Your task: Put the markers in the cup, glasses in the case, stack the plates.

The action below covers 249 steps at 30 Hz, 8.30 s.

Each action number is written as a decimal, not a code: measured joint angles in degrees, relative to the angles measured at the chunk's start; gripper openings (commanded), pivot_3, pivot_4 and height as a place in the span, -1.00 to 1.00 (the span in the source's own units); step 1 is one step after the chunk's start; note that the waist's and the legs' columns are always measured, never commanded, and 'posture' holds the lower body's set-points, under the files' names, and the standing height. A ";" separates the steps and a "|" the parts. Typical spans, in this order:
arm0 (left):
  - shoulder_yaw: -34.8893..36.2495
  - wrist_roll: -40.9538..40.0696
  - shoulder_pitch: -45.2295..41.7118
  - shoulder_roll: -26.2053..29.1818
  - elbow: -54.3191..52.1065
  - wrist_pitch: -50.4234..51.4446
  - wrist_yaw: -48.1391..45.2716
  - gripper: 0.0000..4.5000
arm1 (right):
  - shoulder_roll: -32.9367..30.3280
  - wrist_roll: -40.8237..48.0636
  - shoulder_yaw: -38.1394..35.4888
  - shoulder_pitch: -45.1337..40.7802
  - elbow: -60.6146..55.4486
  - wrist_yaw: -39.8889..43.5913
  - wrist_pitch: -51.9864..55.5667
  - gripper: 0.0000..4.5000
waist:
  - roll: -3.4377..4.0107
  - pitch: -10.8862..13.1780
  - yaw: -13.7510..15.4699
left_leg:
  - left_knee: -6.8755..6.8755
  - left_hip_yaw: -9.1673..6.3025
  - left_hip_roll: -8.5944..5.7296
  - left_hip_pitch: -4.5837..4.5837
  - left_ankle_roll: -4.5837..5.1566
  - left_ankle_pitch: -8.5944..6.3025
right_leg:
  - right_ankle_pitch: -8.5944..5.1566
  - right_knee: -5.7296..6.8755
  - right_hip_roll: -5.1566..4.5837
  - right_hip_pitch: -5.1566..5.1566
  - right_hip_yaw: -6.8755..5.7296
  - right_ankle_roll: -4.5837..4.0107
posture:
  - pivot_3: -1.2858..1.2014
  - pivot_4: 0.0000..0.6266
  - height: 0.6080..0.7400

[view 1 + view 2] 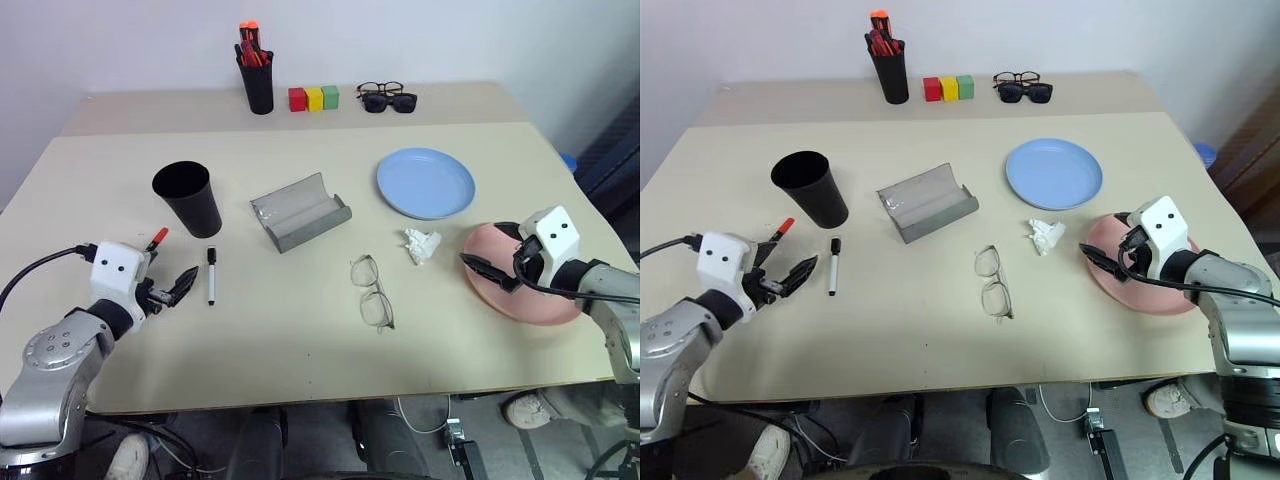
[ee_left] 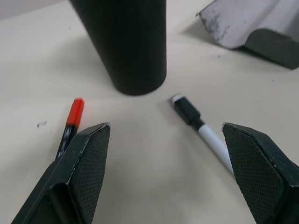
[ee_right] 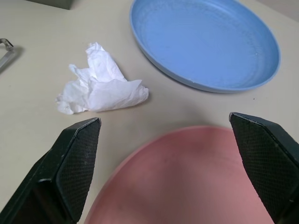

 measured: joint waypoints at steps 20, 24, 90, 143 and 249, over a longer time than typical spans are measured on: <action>-4.09 1.32 -3.52 -1.17 -4.56 11.23 8.73 0.99 | 11.97 -0.07 17.66 -11.17 -8.98 -0.33 2.69 1.00 | 0.00 0.00 -0.02 | 0.03 -0.04 0.00 0.00 0.00 0.00 | 0.02 0.08 0.02 0.01 -0.01 0.02 | 0.03 -0.52 1.00; -7.61 3.74 -12.29 -5.27 -2.08 21.96 16.42 0.99 | 19.70 -2.04 28.65 -16.03 -10.83 0.36 3.06 1.00 | -0.02 -0.01 -0.08 | 0.06 -0.16 0.00 0.02 -0.02 0.02 | 0.13 0.22 0.09 -0.01 -0.06 0.22 | 0.03 -0.52 1.00; -7.75 17.06 -37.26 -15.28 27.88 -26.30 27.90 0.02 | 38.08 -4.36 30.14 -27.00 -0.09 -5.22 -2.32 1.00 | -0.14 -0.01 -0.09 | -0.05 -0.42 -0.02 -0.08 -0.33 0.21 | 0.16 0.68 0.09 -0.25 -0.26 0.25 | 0.03 -0.52 1.00; -5.74 11.75 -37.58 -7.98 19.54 -16.37 23.13 -0.99 | 38.76 -5.08 32.64 -26.09 -0.87 -3.75 -3.82 1.00 | -0.36 -0.03 -0.10 | 0.02 -0.43 -0.05 -0.53 -0.48 0.28 | 0.16 0.71 0.02 -0.65 -0.31 0.22 | 0.03 -0.52 1.00; -20.14 4.78 -16.68 6.89 10.49 -13.61 -22.90 0.28 | 11.00 19.80 10.15 -7.26 -21.20 -12.88 45.09 -0.97 | -0.24 0.00 0.11 | 0.54 -0.41 0.01 -0.86 -0.41 0.28 | 0.14 0.92 0.13 -0.90 -0.22 0.11 | 0.03 -0.52 1.00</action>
